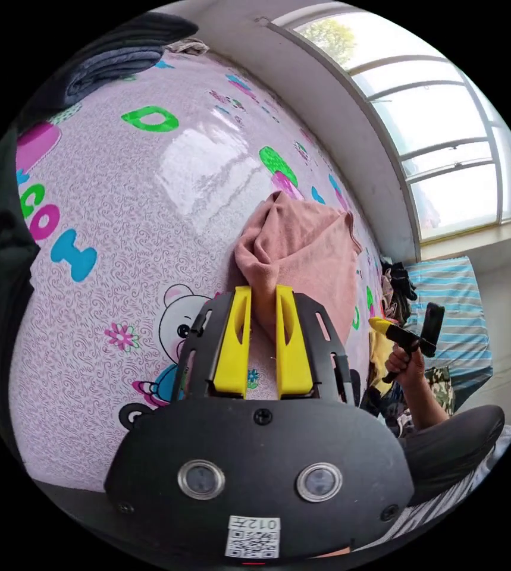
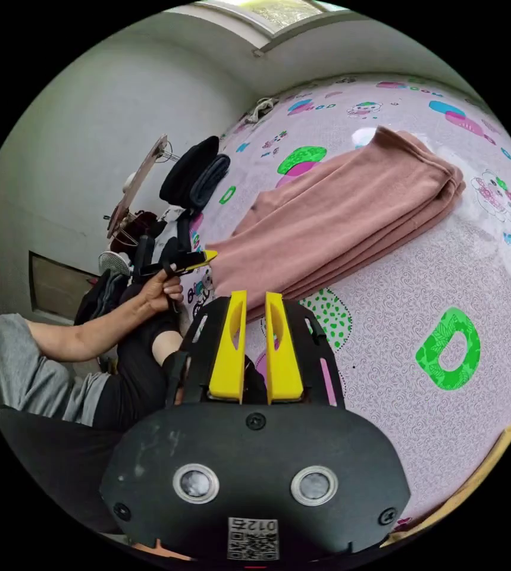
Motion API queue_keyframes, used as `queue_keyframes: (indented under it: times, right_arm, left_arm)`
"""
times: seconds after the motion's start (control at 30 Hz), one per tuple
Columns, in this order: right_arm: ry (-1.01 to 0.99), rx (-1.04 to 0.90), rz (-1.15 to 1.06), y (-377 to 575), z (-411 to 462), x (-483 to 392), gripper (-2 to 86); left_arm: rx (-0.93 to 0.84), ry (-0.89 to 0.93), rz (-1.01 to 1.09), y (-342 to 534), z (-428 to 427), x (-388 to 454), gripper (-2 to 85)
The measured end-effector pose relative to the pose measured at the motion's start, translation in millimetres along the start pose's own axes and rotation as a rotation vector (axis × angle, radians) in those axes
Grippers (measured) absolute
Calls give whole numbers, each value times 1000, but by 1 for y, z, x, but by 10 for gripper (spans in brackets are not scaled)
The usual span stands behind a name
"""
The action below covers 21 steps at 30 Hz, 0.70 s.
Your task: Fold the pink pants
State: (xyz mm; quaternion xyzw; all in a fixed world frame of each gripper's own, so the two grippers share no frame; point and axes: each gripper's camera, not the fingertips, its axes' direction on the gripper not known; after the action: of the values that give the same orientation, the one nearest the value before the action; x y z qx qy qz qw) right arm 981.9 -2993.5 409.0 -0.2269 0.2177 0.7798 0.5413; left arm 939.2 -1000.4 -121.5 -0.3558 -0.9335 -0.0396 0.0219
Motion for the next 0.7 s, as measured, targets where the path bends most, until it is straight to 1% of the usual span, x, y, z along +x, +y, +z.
queue_keyframes:
  times: [0.07,0.1,0.17,0.2,0.23,0.27,0.33,0.43,0.47,0.5,0.57,0.67,0.7]
  right_arm:
    - [54,-83,-3,17,25,8,80]
    - [54,-81,25,20,27,16,87]
    - [-54,9,213,27,22,63,110]
    - [-91,39,269,29,20,78,113]
    - [-169,110,367,33,15,105,117]
    - [-226,152,449,36,13,129,119]
    - [-269,159,505,36,19,155,120]
    - [-261,115,495,29,35,177,105]
    - [-255,101,480,26,41,184,89]
    - [-239,102,471,24,43,187,79]
    - [-137,81,432,18,49,198,59]
    - [-95,48,379,16,57,212,59]
    - [-83,45,366,18,58,214,60]
  left_arm:
    - [4,-53,95,2,-7,16,64]
    - [6,-92,149,6,-10,27,65]
    - [-1,-134,175,11,-12,37,71]
    - [-1,-124,158,14,-12,38,76]
    - [0,-103,141,15,-10,36,79]
    - [-3,-45,93,16,-7,30,83]
    - [-8,31,20,18,2,20,87]
    - [-57,48,6,26,24,20,84]
    - [-81,20,25,31,31,24,81]
    - [-85,-52,69,37,35,31,80]
    - [-106,-142,115,49,42,38,79]
    - [-102,-93,73,67,49,42,80]
    - [-95,-97,94,73,47,49,81]
